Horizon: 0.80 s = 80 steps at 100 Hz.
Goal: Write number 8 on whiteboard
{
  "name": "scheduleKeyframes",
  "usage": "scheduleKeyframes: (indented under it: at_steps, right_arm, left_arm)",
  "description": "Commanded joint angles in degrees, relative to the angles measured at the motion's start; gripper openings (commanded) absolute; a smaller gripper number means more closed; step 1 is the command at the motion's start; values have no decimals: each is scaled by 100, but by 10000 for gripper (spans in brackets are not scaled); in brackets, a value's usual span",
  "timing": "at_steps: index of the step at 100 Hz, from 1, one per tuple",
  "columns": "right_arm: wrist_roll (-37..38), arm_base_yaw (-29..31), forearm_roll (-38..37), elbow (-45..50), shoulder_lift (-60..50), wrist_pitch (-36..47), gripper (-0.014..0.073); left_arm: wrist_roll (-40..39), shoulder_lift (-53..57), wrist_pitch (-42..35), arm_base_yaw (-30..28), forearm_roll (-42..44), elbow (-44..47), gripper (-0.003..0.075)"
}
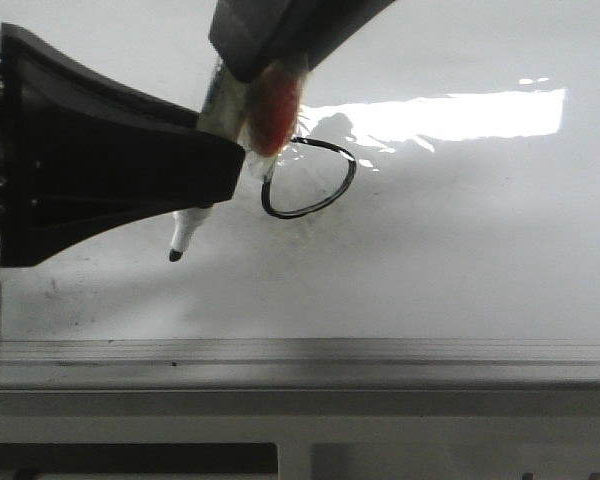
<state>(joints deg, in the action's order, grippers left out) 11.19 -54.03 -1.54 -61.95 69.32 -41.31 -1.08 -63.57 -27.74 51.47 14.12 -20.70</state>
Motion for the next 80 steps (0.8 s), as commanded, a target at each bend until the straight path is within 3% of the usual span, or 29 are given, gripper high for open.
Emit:
scheduleKeyframes:
  at_steps: [1, 12, 51, 80]
  right_arm:
    - [2, -9, 18, -154, -109, 409, 216]
    - [2, -9, 18, -154, -109, 409, 294]
    - [2, -9, 18, -154, -109, 362, 293]
    - [2, -9, 18, -154, -109, 362, 293]
  left_arm:
    - [-237, 71, -318, 21, -347, -183, -20]
    - [-508, 93, -99, 21, -790, -183, -20]
    - [-624, 700, 875, -138, -3452, -183, -21]
    - [-602, 398, 840, -138, -3916, -191, -21]
